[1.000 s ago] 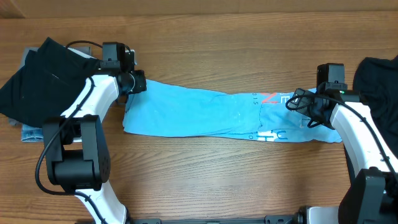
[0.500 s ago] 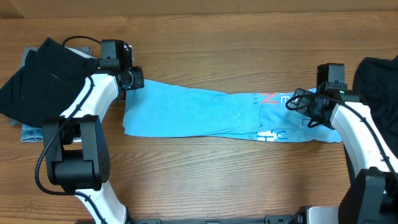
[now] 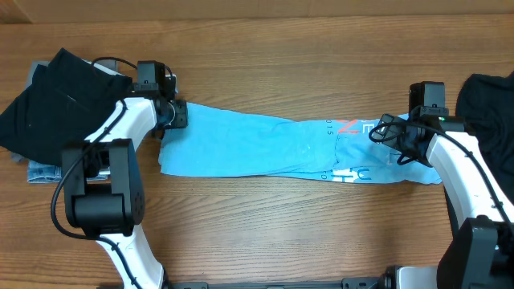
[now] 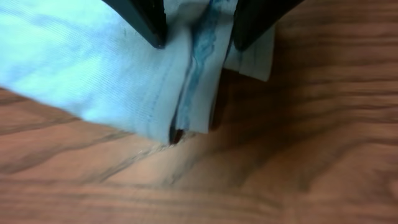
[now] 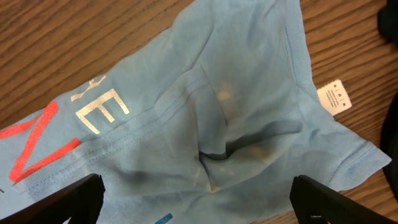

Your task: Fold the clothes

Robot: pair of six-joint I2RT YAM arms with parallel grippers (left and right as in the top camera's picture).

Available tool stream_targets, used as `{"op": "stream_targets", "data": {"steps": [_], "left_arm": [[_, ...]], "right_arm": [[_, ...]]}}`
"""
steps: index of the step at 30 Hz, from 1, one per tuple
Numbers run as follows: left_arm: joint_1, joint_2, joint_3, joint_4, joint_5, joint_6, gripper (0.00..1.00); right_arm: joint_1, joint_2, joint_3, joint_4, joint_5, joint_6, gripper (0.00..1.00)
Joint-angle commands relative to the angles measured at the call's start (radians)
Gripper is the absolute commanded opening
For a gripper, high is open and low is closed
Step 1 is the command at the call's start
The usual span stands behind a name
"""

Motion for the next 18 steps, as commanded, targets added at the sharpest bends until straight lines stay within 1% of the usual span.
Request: {"op": "stream_targets", "data": {"steps": [1, 3, 6, 10, 13, 15, 18], "left_arm": [[0.005, 0.031, -0.011, 0.021, -0.003, 0.021, 0.38], [0.005, 0.030, -0.011, 0.028, -0.003, 0.021, 0.33], [0.005, 0.030, -0.007, 0.026, -0.003, 0.021, 0.19], [0.005, 0.030, 0.010, -0.001, -0.004, 0.021, 0.14], [0.005, 0.030, 0.026, -0.025, -0.004, 0.021, 0.14], [0.006, 0.030, 0.037, -0.040, -0.005, 0.021, 0.16], [0.006, 0.030, 0.049, -0.056, -0.008, 0.021, 0.26]], "right_arm": [[-0.003, -0.003, 0.000, 0.005, 0.007, -0.004, 1.00], [-0.003, -0.003, 0.000, 0.005, 0.007, -0.004, 1.00], [-0.003, -0.003, 0.000, 0.005, 0.007, -0.004, 1.00], [-0.003, -0.003, 0.000, 0.005, 0.007, -0.004, 1.00], [-0.003, -0.003, 0.000, 0.005, 0.007, -0.004, 1.00], [-0.003, -0.003, 0.000, 0.005, 0.007, -0.004, 1.00], [-0.003, -0.003, 0.000, 0.005, 0.007, -0.004, 1.00]]}}
